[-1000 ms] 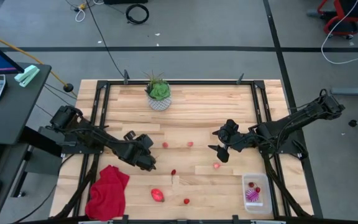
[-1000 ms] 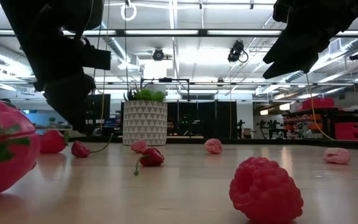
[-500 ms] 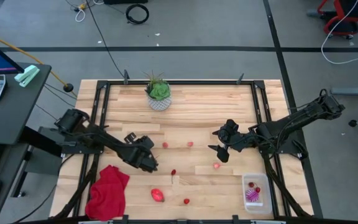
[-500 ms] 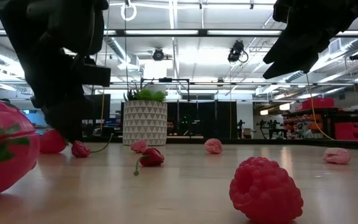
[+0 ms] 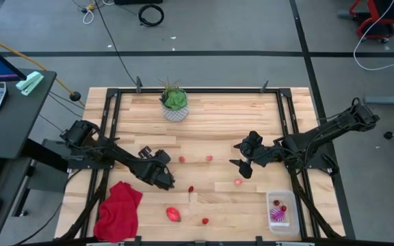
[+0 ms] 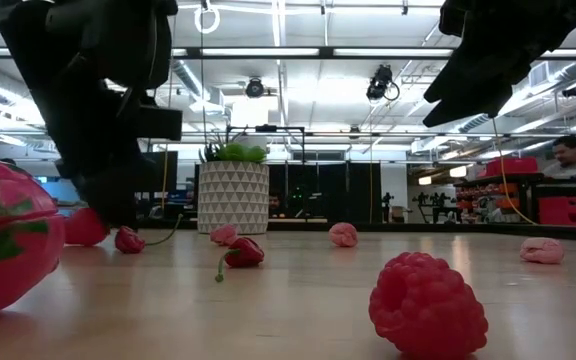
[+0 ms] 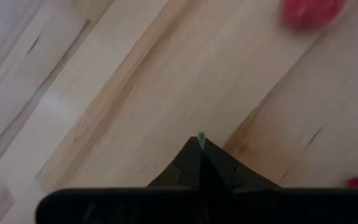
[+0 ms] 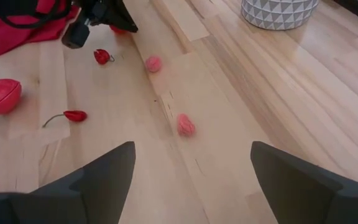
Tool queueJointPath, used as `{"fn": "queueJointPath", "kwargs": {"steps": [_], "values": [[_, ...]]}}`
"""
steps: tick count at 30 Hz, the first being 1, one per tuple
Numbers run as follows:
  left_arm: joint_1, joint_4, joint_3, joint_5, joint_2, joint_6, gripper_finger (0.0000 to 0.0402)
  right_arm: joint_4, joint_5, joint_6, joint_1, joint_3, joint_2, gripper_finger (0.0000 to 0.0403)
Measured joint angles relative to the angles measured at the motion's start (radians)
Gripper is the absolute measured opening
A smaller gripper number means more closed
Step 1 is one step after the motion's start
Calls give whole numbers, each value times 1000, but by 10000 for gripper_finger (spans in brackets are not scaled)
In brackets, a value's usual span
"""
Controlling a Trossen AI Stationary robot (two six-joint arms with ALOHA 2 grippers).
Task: Pick and placing Produce into tupperware
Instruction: Put the red strawberry into the transparent container
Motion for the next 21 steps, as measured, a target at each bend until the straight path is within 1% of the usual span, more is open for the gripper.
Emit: {"fn": "queueJointPath", "kwargs": {"steps": [3,6,9,11,14,17,18,20,21], "values": [[0,23,20,-39,0,0,6,-2,-41,-6,0,0,0,330],[0,24,89,-98,0,31,5,-30,-117,-30,0,0,-4,330],[-1,45,204,-155,0,131,4,-118,-239,-50,0,0,-35,330],[-1,97,280,-192,-1,226,4,-200,-299,-18,0,0,-71,330],[-2,257,380,-230,-2,419,3,-306,-327,64,0,0,-146,330],[-2,503,425,-229,-3,617,3,-436,-334,179,12,0,-238,330],[-1,599,425,-217,-3,677,2,-486,-336,211,23,0,-272,330],[0,761,425,-160,-2,772,2,-586,-334,259,45,0,-343,330],[3,844,425,-129,5,808,2,-633,-315,286,57,0,-378,330]]}}
